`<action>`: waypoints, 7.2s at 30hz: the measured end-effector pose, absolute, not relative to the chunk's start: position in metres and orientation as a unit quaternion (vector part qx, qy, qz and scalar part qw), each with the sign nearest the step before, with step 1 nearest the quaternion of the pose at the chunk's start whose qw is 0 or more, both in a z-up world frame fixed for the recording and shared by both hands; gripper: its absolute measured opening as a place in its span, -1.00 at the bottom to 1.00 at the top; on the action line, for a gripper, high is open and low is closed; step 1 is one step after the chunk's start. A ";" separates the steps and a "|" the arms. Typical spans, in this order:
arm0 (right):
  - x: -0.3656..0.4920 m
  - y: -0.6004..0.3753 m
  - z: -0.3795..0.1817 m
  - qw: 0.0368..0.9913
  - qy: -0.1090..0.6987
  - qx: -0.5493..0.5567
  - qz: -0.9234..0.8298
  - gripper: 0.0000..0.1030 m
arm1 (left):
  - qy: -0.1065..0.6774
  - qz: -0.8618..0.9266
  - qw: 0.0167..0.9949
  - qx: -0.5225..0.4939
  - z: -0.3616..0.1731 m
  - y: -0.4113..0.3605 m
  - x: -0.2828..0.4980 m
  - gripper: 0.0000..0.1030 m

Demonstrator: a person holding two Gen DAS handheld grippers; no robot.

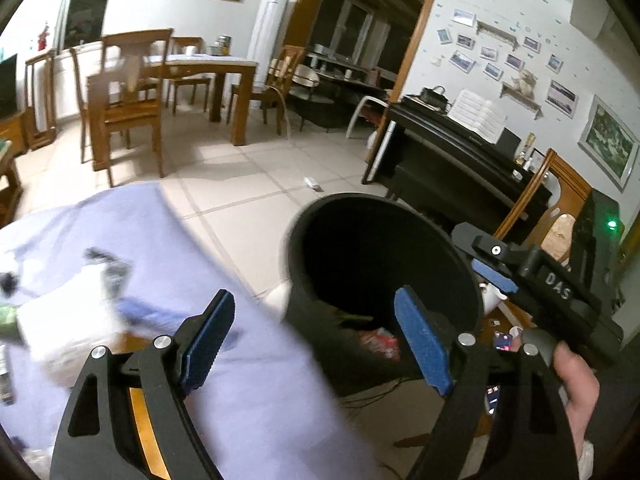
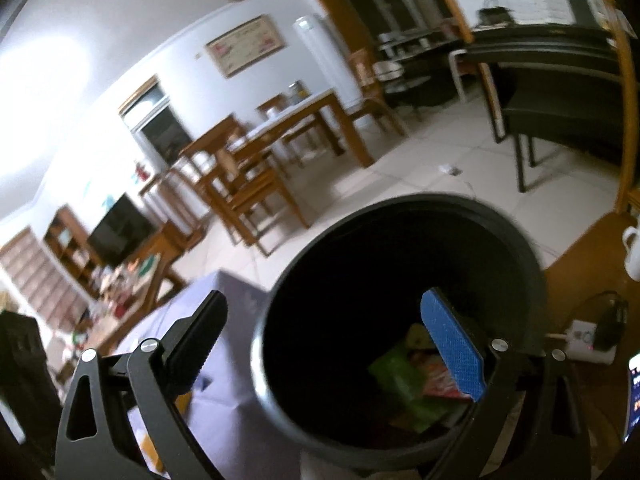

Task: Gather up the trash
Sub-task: 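Grasp the green Doublemint gum pack with the left tool while the right tool grasps the white bubble bag, then carry both items over the bin and open both tools to release them, then grasp the orange envelope with the left tool while the right tool grasps the blue tube, then carry both items over the bin and open both tools to drop them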

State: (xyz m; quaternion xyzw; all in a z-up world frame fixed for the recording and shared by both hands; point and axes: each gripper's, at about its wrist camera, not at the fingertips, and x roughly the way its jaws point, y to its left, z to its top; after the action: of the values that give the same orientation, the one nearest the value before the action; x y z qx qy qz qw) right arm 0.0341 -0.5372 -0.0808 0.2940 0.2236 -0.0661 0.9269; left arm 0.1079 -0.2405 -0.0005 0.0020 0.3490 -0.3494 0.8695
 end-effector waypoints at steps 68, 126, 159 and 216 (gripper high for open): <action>0.201 -0.248 -0.067 0.902 0.388 0.043 0.185 0.89 | 0.346 -0.277 0.893 0.075 -0.006 -0.030 0.155 -0.40; -0.016 -0.681 -0.084 0.906 0.166 0.380 -0.080 0.16 | 0.342 -0.428 0.834 0.067 -0.022 -0.360 0.116 -0.40; 0.034 -0.542 -0.049 0.945 0.221 0.241 0.018 0.90 | 0.336 -0.338 0.876 0.075 0.000 -0.246 0.101 0.57; 0.041 -0.570 -0.035 0.947 0.189 0.260 -0.017 -0.69 | 0.309 -0.427 0.849 0.034 0.008 -0.270 0.124 -0.10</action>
State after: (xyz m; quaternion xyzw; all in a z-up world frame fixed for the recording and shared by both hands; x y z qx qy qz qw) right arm 0.0413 -0.5701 -0.0348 0.2596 0.1890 -0.0168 0.9469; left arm 0.1238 -0.2699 0.0076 0.0343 0.3087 -0.4270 0.8492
